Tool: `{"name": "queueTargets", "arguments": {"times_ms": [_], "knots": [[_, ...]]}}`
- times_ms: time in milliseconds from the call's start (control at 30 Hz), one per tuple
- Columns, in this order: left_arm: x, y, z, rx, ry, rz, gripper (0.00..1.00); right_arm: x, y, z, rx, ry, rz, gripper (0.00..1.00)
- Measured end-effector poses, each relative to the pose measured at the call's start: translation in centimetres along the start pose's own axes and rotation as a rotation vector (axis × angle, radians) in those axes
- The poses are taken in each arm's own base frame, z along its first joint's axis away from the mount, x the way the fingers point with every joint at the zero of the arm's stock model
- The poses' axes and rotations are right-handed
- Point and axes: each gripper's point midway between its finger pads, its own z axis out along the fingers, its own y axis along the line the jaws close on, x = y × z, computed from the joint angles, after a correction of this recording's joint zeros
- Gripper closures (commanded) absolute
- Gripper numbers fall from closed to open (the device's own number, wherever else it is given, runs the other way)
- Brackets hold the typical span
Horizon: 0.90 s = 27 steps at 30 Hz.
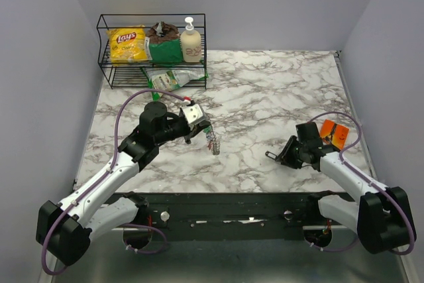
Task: Put the keys on the keyring
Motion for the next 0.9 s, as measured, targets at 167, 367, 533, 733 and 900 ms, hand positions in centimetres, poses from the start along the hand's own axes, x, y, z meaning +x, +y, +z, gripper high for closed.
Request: {"name": "queueTargets", "arguments": {"times_ms": [167, 367, 533, 733, 900], "knots": [[0.0, 0.0, 0.0, 0.0, 0.0, 0.001, 1.0, -0.3, 0.0, 0.1, -0.003, -0.006, 0.0, 0.68], [0.0, 0.0, 0.0, 0.0, 0.0, 0.004, 1.0, -0.5, -0.1, 0.3, -0.002, -0.008, -0.001, 0.81], [0.0, 0.0, 0.0, 0.0, 0.0, 0.004, 1.0, -0.6, 0.0, 0.6, -0.007, -0.008, 0.0, 0.83], [0.0, 0.0, 0.0, 0.0, 0.0, 0.004, 1.0, -0.8, 0.5, 0.5, -0.029, -0.015, -0.008, 0.86], [0.0, 0.0, 0.0, 0.0, 0.0, 0.005, 1.0, -0.8, 0.9, 0.4, -0.053, -0.013, -0.013, 0.86]]}}
